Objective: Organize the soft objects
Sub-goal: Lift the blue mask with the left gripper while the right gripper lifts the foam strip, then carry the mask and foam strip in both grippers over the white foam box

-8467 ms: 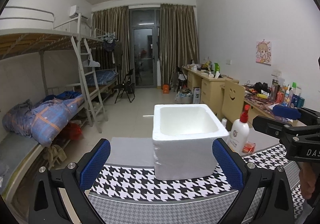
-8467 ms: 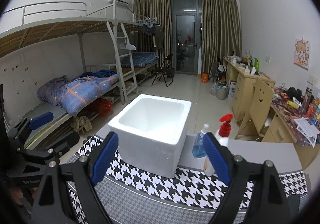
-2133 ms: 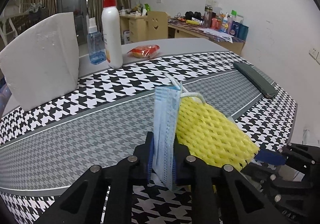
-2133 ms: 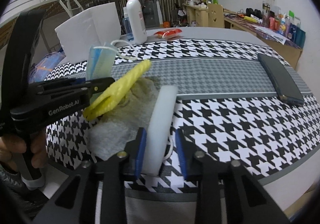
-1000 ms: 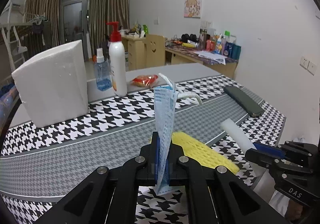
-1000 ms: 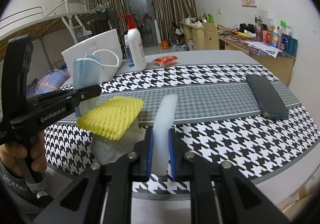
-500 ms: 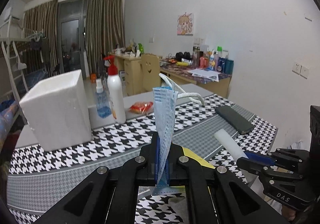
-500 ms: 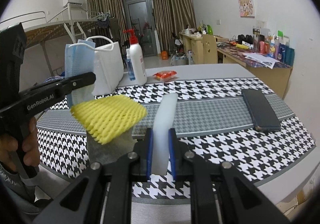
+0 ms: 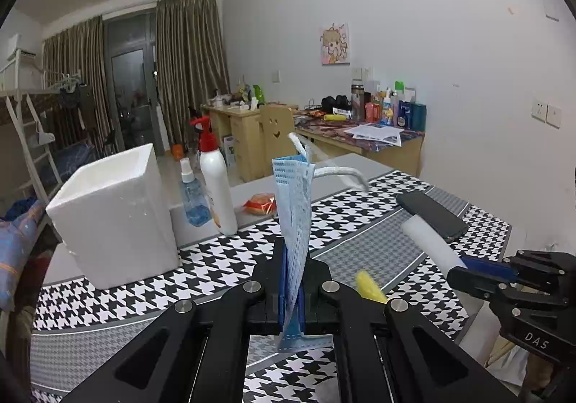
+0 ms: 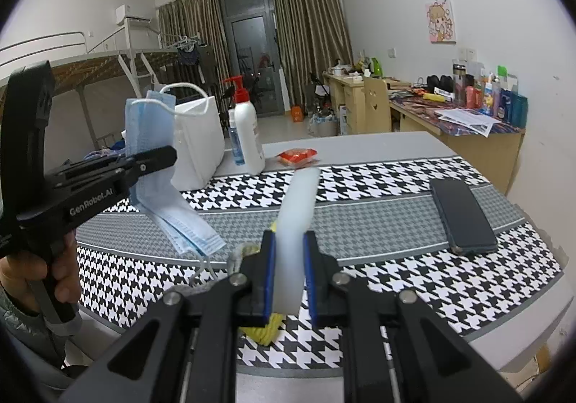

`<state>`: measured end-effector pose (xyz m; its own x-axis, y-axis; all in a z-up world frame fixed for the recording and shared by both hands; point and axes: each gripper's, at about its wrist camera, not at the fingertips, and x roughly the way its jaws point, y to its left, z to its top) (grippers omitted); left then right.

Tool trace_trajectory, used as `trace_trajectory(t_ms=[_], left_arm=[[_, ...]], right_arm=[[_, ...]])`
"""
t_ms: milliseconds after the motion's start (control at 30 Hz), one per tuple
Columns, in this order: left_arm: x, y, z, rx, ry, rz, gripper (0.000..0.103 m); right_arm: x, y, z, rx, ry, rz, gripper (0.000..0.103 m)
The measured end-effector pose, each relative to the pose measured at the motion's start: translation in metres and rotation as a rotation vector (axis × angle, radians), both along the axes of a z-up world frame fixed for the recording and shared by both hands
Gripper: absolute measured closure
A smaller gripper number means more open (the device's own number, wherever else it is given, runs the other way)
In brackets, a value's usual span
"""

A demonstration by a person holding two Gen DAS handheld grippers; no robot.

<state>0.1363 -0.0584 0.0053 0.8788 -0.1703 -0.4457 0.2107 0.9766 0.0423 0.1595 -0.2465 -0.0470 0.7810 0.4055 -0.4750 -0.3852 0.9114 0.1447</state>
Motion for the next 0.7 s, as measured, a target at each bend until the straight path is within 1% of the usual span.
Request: trace_trajectory(t_ms=[200, 300, 700], left_arm=[[-0.001, 0.007, 0.004, -0.018, 0.005, 0.013, 0.098], [-0.004, 0.011, 0.009, -0.024, -0.014, 0.020, 0.098], [-0.005, 0.036, 0.018, -0.052, -0.032, 0.071, 0.098]], right_arm=[[0.000, 0.003, 0.004, 0.003, -0.011, 0.002, 0.085], [0.000, 0.005, 0.008, 0.007, -0.024, 0.006, 0.085], [0.002, 0.029, 0.023, -0.005, -0.066, 0.054, 0.085]])
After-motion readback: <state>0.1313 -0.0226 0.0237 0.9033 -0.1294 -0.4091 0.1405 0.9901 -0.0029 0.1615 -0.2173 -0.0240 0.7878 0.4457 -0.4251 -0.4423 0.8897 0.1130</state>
